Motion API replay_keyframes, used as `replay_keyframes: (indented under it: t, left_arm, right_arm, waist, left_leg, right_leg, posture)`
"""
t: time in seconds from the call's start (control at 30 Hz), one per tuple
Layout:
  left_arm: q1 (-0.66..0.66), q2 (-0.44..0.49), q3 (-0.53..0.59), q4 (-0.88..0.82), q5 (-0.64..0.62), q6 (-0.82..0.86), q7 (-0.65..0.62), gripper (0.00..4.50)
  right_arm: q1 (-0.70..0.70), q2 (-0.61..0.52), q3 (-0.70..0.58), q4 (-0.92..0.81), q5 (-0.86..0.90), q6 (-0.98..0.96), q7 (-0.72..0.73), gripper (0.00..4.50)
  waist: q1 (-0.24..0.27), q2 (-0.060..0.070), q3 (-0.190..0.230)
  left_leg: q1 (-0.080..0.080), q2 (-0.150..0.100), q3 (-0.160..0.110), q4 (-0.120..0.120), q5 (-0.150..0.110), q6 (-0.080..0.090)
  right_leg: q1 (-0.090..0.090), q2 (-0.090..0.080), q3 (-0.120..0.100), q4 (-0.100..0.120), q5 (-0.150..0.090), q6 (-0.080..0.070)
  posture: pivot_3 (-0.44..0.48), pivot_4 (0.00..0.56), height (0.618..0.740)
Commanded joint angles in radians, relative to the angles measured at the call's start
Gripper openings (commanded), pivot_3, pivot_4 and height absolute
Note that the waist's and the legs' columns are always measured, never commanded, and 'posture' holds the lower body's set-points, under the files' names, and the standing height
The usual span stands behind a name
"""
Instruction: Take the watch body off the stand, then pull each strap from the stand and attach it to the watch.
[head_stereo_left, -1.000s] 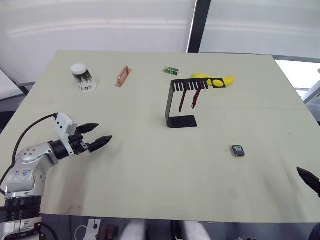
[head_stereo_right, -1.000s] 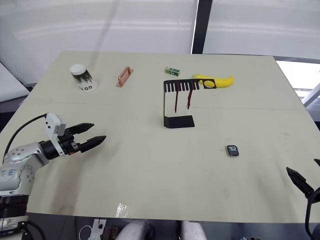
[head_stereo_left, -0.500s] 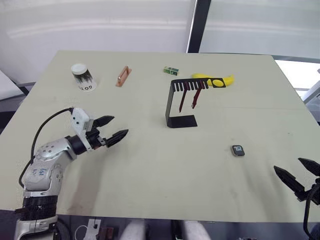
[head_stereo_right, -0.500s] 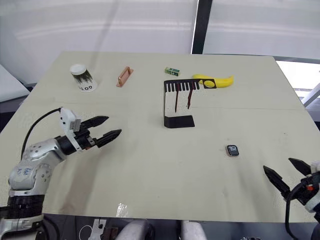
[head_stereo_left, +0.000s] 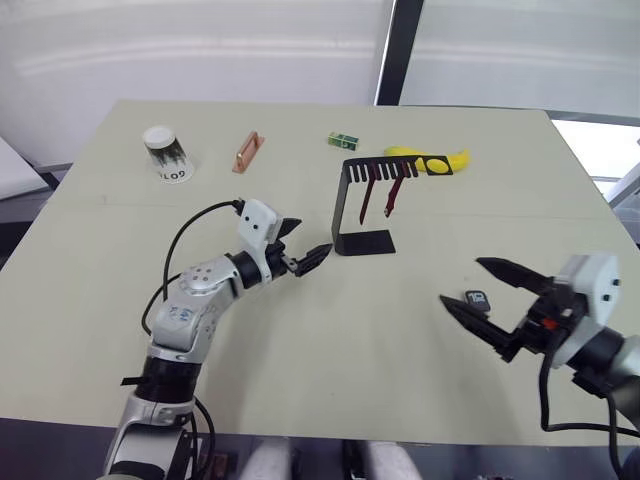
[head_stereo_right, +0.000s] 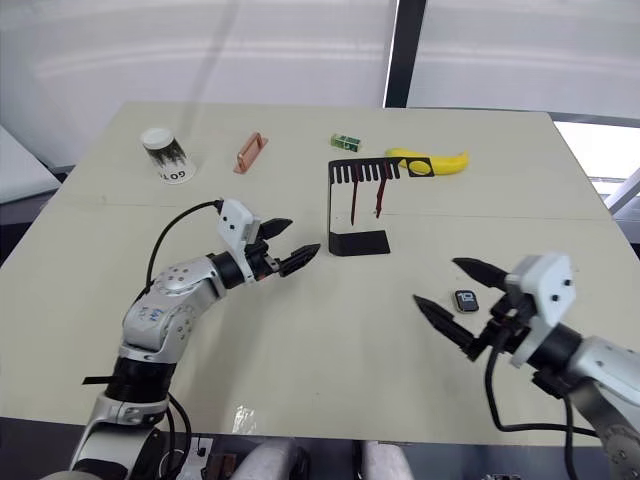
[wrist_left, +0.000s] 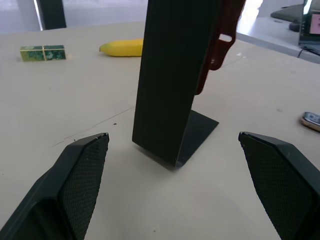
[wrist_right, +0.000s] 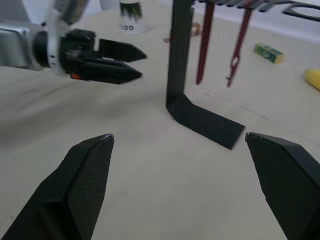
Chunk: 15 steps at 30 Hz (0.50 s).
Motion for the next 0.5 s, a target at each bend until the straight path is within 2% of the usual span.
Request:
replay_keyframes:
  t: [0.03,0.17,0.5]
  left_arm:
    - [-0.063,-0.037,-0.006,0.061,0.052,-0.065,0.047,4.5]
    - [-0.095,-0.056,-0.027,0.111,0.081,-0.112,0.023,4.5]
    - [-0.168,-0.093,-0.03,0.248,0.16,-0.207,0.063,4.5]
  right_arm:
    - [-0.07,0.01,0.07,-0.023,0.017,0.012,-0.062,4.47]
    - [-0.112,0.025,0.12,-0.013,0.003,0.014,-0.097,4.47]
    - [-0.148,0.063,0.145,0.029,-0.018,-0.006,-0.144,4.47]
  waist:
    - [0.0,0.0,0.0]
    - [0.001,-0.001,0.0]
    - [0.0,-0.001,0.0]
  left_leg:
    - [0.0,0.0,0.0,0.0,0.0,0.0]
    - [0.0,0.0,0.0,0.0,0.0,0.0]
    - [0.0,0.0,0.0,0.0,0.0,0.0]
  right_leg:
    - [0.0,0.0,0.0,0.0,0.0,0.0]
    - [0.0,0.0,0.0,0.0,0.0,0.0]
    - [-0.001,0.0,0.0,0.0,0.0,0.0]
  posture:
    - [0.0,0.15,0.74]
    - [0.0,0.15,0.74]
    - [0.0,0.15,0.74]
